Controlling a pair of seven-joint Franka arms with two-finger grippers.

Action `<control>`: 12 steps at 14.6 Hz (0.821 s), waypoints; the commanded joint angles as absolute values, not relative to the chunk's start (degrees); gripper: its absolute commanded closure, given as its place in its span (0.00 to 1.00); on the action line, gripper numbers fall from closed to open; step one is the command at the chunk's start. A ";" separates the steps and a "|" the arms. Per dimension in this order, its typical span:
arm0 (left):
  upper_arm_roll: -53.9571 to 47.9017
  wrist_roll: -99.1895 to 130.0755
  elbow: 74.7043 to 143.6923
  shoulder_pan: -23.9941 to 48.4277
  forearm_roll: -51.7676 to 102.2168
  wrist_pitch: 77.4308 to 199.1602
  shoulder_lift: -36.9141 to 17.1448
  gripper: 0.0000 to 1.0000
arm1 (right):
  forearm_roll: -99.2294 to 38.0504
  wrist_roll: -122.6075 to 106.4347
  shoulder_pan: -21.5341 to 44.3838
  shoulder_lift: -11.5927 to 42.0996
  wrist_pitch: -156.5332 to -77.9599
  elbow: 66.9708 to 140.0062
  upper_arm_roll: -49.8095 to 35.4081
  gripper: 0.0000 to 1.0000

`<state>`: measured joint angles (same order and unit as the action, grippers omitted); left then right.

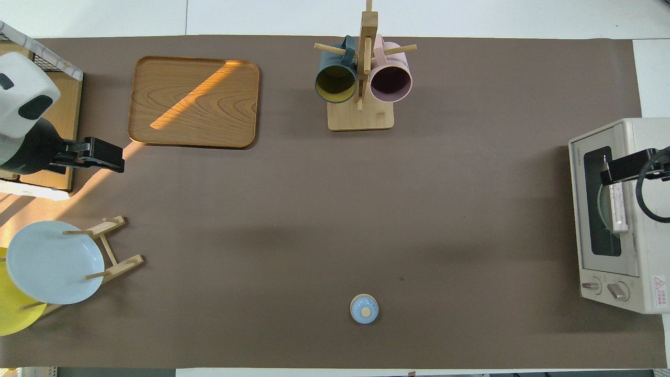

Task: Put corn in oven

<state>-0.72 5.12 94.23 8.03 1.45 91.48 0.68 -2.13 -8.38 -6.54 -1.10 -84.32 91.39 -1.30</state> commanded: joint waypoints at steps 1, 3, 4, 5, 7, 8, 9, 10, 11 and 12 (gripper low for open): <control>-1.05 4.31 95.01 7.38 2.02 92.20 1.58 0.00 | -1.67 -7.47 -7.03 -0.26 -82.88 89.82 -1.76 0.00; -1.05 4.31 95.01 7.38 2.02 92.20 1.50 0.00 | -1.67 -7.47 -6.94 -0.09 -82.88 89.30 -1.84 0.00; -1.05 4.31 95.01 7.38 2.02 92.11 1.58 0.00 | -1.58 -7.21 -5.38 -0.09 -82.88 89.30 -1.67 0.00; -1.05 4.31 95.01 7.38 2.02 92.20 1.58 0.00 | -1.15 -6.34 -3.62 -0.17 -82.88 89.21 -0.63 0.00; -1.05 4.31 95.01 7.38 2.02 92.20 1.58 0.00 | 1.22 -4.32 -1.85 -0.26 -82.88 88.95 -0.61 0.00; -1.05 4.31 95.01 7.38 2.02 92.20 1.50 0.00 | 1.32 -4.22 -1.67 -0.18 -82.88 88.95 -0.62 0.00; -1.05 4.31 95.01 7.38 2.02 92.20 1.58 0.00 | 1.41 -4.13 -1.84 -0.09 -82.88 88.95 -0.53 0.00; -1.05 4.31 95.01 7.38 1.93 92.11 1.58 0.00 | 1.15 -4.22 -2.19 0.00 -82.88 88.95 -0.18 0.00; -1.05 4.31 95.01 7.38 2.02 92.20 1.58 0.00 | 0.53 -4.13 -2.72 0.00 -82.97 89.29 -0.09 0.00; -1.05 4.31 95.01 7.38 2.02 92.20 1.58 0.00 | 0.53 -4.13 -2.72 0.00 -83.32 89.30 -0.09 0.00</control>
